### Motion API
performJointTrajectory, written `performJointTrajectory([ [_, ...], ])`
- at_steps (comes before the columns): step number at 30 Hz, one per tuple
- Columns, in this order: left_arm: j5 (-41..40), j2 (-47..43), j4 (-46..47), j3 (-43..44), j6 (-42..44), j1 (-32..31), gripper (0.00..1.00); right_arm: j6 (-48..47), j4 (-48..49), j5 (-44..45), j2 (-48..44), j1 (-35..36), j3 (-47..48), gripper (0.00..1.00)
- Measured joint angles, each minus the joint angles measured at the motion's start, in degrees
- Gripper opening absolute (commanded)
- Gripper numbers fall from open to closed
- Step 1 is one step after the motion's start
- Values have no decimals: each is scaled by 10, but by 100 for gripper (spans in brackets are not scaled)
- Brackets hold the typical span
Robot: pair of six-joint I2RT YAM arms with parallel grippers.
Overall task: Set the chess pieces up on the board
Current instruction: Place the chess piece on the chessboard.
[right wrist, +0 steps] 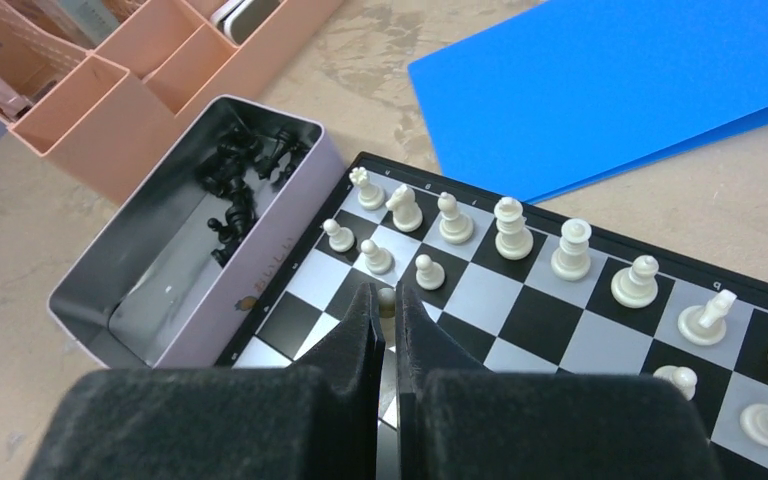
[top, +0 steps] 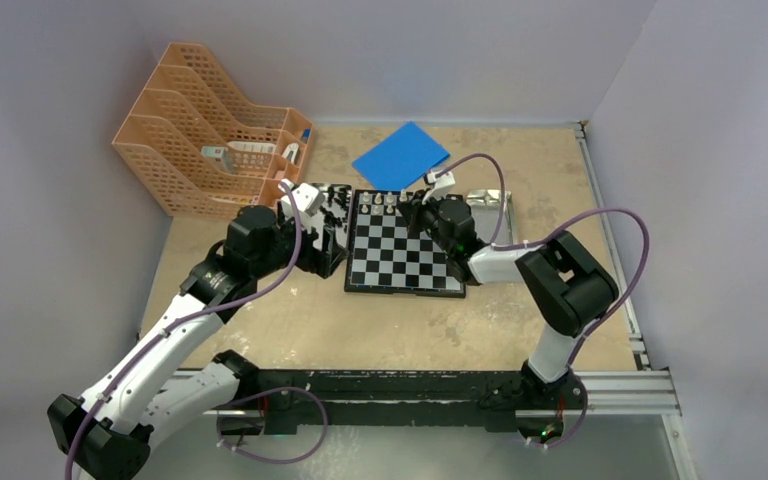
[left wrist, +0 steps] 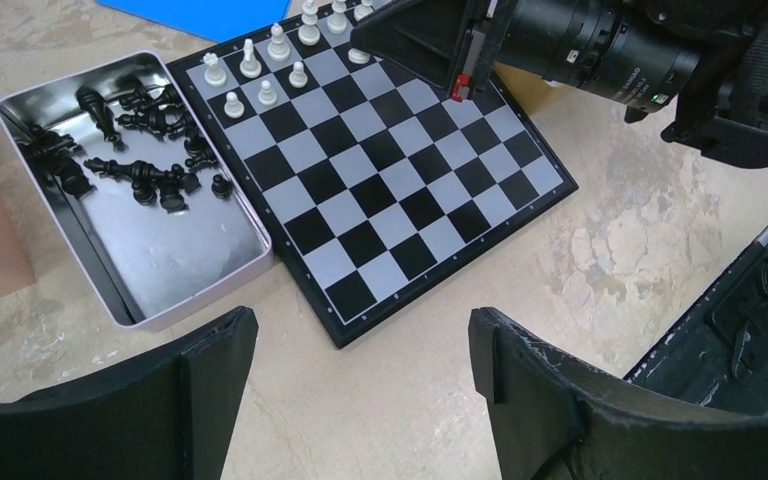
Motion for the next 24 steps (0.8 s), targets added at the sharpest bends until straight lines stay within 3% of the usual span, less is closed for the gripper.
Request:
performJointTrajectory([
  [24, 7, -6, 2, 0, 0, 0, 77, -7, 102, 134, 91, 30, -16, 6],
])
